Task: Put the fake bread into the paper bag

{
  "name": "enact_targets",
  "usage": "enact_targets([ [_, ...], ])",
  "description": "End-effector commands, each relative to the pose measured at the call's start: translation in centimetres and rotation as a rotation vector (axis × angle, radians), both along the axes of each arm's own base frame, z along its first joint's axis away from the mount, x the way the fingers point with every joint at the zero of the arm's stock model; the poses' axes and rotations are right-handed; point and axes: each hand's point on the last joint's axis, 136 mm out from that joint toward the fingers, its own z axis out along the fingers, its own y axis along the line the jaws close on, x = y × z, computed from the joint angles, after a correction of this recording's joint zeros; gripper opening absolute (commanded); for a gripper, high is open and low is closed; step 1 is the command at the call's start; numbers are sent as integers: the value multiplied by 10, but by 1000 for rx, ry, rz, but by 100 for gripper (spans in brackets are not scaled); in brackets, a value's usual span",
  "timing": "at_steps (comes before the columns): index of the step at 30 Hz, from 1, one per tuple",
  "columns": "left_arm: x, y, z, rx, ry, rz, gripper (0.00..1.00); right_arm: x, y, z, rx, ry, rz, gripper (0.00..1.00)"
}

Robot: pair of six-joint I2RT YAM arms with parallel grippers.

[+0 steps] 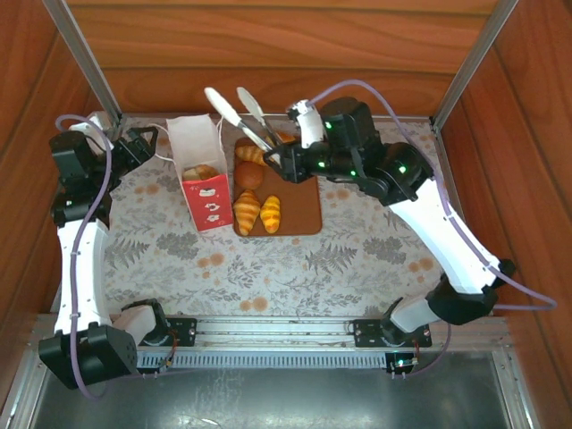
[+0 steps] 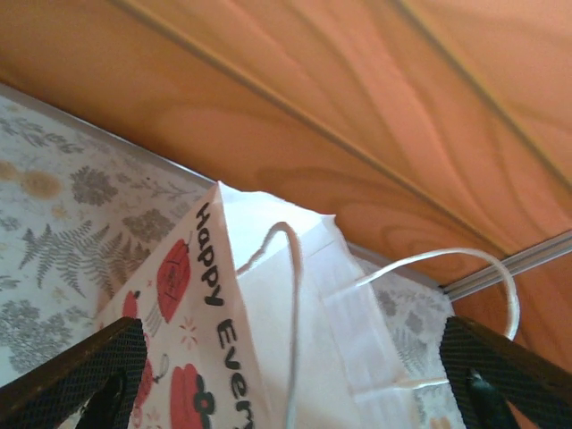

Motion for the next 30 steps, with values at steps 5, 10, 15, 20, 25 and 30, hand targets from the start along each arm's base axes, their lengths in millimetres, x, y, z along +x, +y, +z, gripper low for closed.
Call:
enact_targets([
  [5, -19, 11, 15, 86, -79, 88, 100, 0, -58, -43, -33, 99, -181, 45],
  [10, -32, 18, 9, 133, -93, 137, 100, -9, -83, -99, -117, 212, -248, 45],
  [15, -47, 18, 3, 173, -91, 148, 100, -17, -92, -158, -220, 340, -265, 45],
  [20, -52, 16, -9, 165, -68, 142, 100, -20, -87, -198, -298, 434, -242, 45],
  [25, -52, 16, -18, 154, -47, 143, 100, -17, -82, -222, -364, 486, -220, 45],
  [30, -51, 16, -22, 150, -37, 142, 100, -14, -72, -237, -399, 528, -187, 45],
])
